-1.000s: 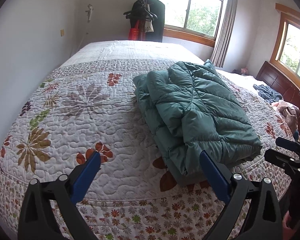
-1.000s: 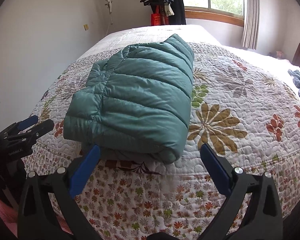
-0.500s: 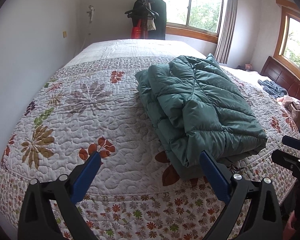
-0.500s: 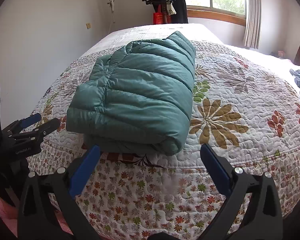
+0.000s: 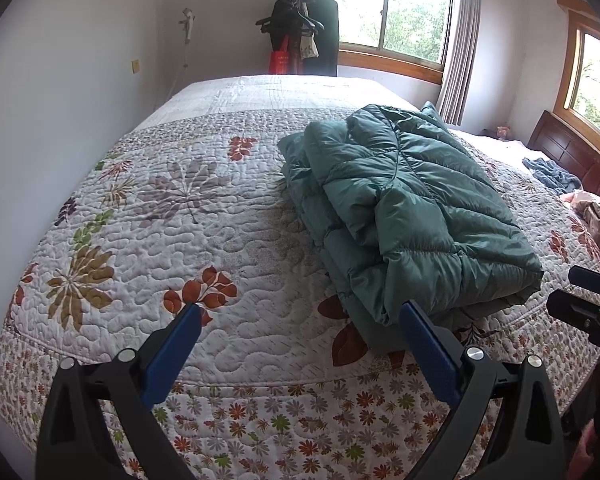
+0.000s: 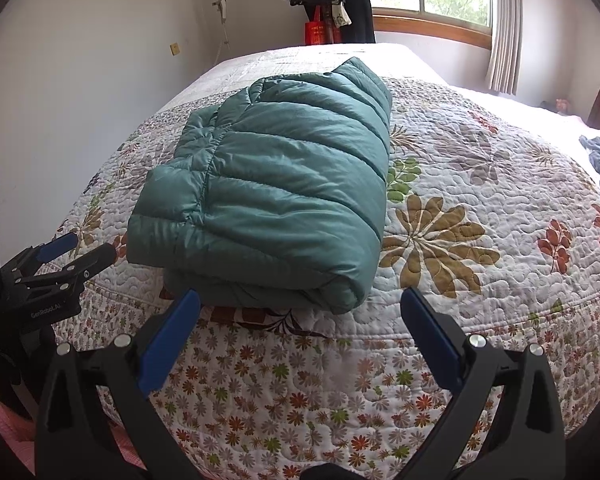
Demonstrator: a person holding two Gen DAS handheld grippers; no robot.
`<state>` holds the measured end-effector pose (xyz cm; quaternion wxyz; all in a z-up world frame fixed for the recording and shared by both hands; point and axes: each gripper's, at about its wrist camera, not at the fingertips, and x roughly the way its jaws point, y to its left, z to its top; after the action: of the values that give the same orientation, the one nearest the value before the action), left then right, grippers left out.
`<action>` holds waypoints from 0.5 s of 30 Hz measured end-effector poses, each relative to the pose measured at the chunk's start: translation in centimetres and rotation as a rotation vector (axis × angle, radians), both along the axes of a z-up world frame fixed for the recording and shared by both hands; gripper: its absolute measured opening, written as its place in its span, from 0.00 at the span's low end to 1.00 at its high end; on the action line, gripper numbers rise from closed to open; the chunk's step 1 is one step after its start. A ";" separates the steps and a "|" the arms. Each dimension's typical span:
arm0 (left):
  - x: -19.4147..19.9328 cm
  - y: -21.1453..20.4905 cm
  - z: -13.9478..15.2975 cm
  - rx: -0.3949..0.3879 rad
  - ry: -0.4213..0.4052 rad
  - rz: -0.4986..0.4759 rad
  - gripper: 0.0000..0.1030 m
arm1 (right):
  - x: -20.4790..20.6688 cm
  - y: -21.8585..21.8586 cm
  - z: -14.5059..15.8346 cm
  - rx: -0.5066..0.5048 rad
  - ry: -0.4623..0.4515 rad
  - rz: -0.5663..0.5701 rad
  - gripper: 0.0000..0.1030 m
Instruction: Fold large clothes
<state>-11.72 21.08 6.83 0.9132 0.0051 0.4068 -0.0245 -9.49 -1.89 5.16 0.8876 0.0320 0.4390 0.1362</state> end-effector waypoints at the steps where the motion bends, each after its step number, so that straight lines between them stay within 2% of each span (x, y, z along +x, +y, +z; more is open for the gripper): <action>1: 0.0 0.0 0.0 0.001 0.000 0.001 0.96 | 0.1 0.0 -0.1 -0.001 0.002 0.000 0.97; 15: 0.1 0.2 -0.2 0.000 0.008 0.002 0.96 | 0.4 -0.1 -0.5 -0.004 0.014 -0.001 0.97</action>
<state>-11.57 21.33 6.59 0.9116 0.0047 0.4103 -0.0237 -9.04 -1.95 4.65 0.8846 0.0315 0.4454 0.1348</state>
